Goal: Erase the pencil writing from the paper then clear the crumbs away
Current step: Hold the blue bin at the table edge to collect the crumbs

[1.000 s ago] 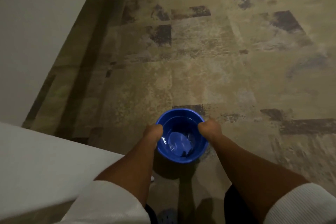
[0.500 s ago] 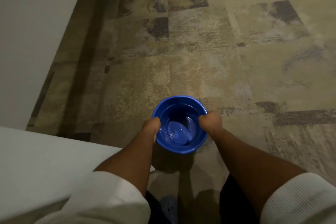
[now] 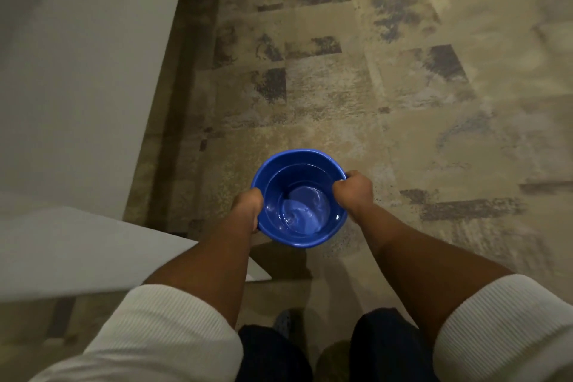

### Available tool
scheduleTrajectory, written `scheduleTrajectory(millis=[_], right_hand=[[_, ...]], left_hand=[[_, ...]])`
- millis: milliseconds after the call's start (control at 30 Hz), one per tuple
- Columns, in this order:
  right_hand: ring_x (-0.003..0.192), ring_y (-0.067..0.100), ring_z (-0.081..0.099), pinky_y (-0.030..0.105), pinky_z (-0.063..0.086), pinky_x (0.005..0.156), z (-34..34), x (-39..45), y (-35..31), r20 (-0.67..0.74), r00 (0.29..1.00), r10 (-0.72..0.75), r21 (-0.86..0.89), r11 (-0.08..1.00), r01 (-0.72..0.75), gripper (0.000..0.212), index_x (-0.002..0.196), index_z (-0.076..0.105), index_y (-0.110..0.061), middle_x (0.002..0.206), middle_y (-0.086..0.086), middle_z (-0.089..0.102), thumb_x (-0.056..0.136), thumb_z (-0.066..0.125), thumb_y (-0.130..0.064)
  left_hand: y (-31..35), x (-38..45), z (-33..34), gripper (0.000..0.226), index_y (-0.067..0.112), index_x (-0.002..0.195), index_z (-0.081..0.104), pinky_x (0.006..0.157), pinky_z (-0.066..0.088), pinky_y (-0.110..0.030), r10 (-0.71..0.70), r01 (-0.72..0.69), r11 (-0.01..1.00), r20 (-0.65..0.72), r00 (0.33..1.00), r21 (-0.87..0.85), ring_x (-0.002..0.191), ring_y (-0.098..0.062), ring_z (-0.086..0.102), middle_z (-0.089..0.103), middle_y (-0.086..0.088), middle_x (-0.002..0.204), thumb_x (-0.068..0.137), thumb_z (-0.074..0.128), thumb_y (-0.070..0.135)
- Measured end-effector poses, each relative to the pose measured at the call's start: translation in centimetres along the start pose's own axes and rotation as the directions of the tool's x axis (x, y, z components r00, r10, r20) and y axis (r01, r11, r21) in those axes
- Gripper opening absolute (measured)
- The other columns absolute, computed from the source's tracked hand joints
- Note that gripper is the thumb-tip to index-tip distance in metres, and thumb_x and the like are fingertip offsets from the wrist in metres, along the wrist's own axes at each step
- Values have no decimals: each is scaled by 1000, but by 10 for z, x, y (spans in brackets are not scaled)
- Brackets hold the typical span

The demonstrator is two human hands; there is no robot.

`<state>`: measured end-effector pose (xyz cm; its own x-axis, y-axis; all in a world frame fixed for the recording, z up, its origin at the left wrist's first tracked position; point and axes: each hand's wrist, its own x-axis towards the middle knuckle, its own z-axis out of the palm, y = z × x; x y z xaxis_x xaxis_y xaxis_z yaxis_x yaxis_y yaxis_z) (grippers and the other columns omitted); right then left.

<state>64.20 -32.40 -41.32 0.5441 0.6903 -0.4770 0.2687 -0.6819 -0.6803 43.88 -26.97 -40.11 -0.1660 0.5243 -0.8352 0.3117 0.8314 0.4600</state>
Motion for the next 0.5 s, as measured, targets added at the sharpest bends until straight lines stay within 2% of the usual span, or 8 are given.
scheduleTrajectory(millis=[67,200,300,367,433,500], right_hand=[[89,32,63,45,57,80,-26,-18,-26,7,1000,-8,10,1000,8,32,111,61,-3,104,17,64,80,53,-9],[87,32,63,41,56,75,-74,-48,-79,9,999,-34,11,999,34,30,108,63,-3,102,16,65,81,52,-7],[84,28,62,34,51,69,-102,-65,-114,9,998,-67,-5,998,67,28,105,66,-6,99,14,67,81,53,-9],[86,29,64,37,55,73,-119,-74,-136,7,996,-85,-2,996,85,27,104,66,-7,98,13,67,81,55,-10],[87,31,65,40,57,77,-133,-83,-157,1,995,-103,-2,995,103,25,103,66,-7,97,14,67,81,56,-11],[85,29,65,38,56,75,-142,-91,-176,5,994,-114,8,994,114,21,100,65,-10,96,12,67,81,57,-12]], left_hand=[[18,-35,-10,28,6,115,69,80,63,-45,24,-24,1000,-29,999,-6,95,-36,74,75,-19,108,105,48,22],[54,-98,-26,30,2,121,67,95,57,-60,72,-72,997,-51,996,-13,107,-44,70,72,-24,116,104,49,19],[79,-134,-38,32,0,125,66,98,56,-54,101,-101,995,-67,993,4,110,-43,68,70,-24,121,105,46,15],[95,-157,-47,31,0,124,68,94,58,-51,116,-118,993,-70,991,-21,106,-41,69,71,-23,118,105,47,15],[109,-178,-57,29,2,122,68,95,58,-54,119,-123,992,-82,989,-36,105,-40,70,73,-21,115,104,50,17],[121,-194,-68,27,4,118,69,92,60,-54,127,-134,990,-113,985,-50,99,-39,72,74,-19,108,103,51,18]])
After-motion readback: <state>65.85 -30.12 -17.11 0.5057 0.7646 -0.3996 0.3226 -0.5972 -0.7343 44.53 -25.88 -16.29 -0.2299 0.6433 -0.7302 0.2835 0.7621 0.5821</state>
